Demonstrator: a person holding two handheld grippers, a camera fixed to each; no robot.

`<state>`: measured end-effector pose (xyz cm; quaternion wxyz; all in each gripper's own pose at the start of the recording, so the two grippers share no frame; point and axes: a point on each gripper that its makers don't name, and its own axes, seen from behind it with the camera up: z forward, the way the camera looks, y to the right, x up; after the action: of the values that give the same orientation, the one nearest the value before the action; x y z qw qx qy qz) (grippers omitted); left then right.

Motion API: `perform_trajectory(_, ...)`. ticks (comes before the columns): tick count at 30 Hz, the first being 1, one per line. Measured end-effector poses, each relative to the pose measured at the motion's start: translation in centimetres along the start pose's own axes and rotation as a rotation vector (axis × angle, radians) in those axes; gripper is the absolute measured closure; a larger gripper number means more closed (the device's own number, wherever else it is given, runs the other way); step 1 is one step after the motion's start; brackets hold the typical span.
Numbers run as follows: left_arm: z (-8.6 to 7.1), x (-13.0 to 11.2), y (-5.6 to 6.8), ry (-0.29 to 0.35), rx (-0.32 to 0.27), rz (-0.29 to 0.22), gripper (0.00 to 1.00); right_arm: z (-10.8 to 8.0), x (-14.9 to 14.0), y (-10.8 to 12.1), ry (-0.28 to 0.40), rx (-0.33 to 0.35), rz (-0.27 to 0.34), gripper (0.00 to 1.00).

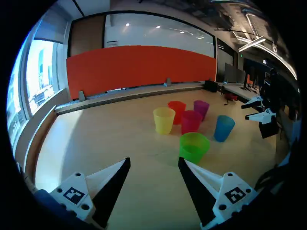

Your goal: Pour water

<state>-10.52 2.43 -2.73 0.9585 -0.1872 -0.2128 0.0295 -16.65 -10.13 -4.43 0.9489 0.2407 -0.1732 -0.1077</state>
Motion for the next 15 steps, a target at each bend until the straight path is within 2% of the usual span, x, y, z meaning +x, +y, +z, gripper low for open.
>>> perform_trajectory(3,-0.3,0.5,-0.6,0.03,0.028,-0.025,0.08,-0.3,0.3,0.4,0.015,-0.035,0.008,0.0)
perform_trajectory(9,-0.5,1.2,-0.8,0.079,0.055,-0.069,0.08,-0.7,0.7,1.0,0.046,-0.108,0.025,0.0)
perform_trajectory(15,-0.9,2.4,-1.4,0.142,0.103,-0.098,0.08,-1.0,1.7,1.8,0.101,-0.177,0.079,0.0)
